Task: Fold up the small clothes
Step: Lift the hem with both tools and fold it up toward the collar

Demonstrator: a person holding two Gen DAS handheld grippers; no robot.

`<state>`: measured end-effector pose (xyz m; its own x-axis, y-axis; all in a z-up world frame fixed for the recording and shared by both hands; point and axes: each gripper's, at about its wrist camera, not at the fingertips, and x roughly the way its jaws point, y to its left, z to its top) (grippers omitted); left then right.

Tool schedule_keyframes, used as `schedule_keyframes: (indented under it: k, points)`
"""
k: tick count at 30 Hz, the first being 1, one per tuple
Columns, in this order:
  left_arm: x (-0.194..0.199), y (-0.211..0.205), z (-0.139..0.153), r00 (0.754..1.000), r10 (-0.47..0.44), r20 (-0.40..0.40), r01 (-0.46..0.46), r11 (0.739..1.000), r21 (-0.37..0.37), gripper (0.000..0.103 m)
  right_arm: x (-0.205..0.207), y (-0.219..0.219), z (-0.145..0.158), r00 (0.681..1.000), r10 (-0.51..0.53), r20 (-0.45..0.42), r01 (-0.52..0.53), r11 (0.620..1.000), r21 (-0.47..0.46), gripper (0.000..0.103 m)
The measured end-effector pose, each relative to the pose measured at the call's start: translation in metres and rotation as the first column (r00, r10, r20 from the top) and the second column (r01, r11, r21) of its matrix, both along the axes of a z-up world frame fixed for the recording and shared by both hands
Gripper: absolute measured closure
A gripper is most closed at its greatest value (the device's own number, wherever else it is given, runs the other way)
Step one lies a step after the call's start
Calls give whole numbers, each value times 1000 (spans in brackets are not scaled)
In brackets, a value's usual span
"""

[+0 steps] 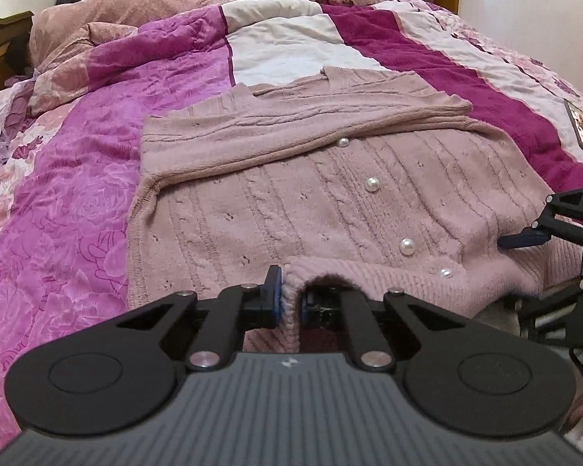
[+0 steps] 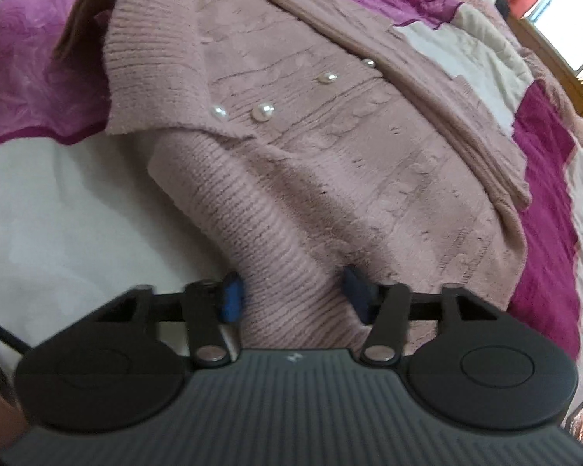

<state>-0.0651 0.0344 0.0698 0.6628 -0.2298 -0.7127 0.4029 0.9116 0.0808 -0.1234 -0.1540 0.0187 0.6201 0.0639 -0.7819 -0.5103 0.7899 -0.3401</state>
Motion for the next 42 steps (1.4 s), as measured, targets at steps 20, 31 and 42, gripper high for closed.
schedule_keyframes:
  k: [20,31,42]
  points:
    - [6,4,27,995,47,88,-40,996,-82,93,17,-34,66,954,-232,192,173,945,279,89]
    - [34,-3,51,986,73,150,-56,992,-116,95,41,-42,85,899,-360,250,236,878,415,89]
    - [67,0,79,963,119,240,-81,983,-162,95,76,-39,109,860,-384,336,219,872,437,89]
